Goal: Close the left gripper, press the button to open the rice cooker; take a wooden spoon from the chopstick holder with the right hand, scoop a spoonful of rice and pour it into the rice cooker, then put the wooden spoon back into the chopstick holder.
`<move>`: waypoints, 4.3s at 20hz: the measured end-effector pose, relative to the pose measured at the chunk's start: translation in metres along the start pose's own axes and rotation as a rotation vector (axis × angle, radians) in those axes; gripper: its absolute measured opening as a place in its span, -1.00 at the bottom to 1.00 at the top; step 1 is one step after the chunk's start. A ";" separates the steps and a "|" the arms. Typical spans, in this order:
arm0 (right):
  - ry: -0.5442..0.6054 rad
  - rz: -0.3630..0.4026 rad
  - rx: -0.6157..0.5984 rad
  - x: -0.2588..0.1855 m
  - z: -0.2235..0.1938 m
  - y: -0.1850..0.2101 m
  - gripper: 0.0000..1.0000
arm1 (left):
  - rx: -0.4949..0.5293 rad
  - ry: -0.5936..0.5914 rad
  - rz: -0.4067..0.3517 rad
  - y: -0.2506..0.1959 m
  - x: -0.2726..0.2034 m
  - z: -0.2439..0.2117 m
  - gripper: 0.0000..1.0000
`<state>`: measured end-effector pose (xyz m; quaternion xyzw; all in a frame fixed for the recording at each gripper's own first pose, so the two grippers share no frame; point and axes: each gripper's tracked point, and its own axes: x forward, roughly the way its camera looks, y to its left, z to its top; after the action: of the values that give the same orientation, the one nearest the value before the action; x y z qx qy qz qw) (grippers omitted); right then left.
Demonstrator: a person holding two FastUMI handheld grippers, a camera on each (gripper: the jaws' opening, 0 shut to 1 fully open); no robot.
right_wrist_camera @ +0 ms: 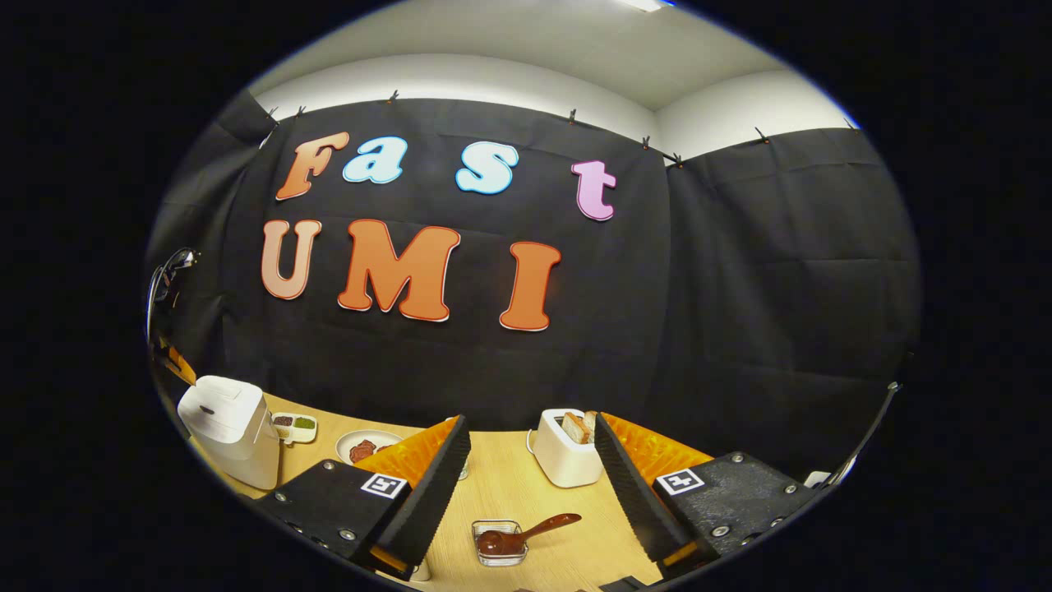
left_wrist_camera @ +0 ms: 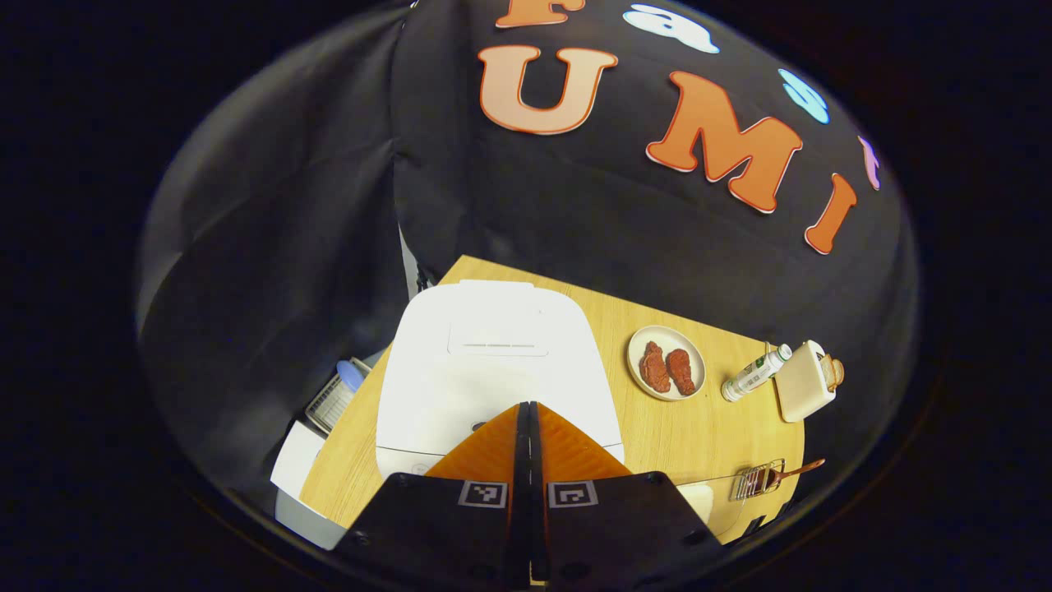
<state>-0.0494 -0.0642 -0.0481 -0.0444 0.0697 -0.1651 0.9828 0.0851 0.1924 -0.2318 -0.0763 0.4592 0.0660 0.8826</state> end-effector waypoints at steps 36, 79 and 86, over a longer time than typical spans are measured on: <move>0.447 0.119 0.163 0.043 -0.195 -0.019 0.91 | 0.148 -0.710 -0.012 -0.084 -0.164 0.039 0.28; 0.296 0.520 0.210 0.018 -0.110 0.153 -0.79 | 0.221 -0.730 0.107 -0.059 -0.222 -0.043 1.00; 0.348 0.554 -0.055 0.010 -0.172 0.191 -0.79 | 0.168 -0.702 0.187 -0.017 -0.223 -0.069 1.00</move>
<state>-0.0053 0.1011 -0.2399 -0.0214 0.2507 0.1053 0.9621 -0.0936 0.1519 -0.0865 0.0661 0.1372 0.1307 0.9797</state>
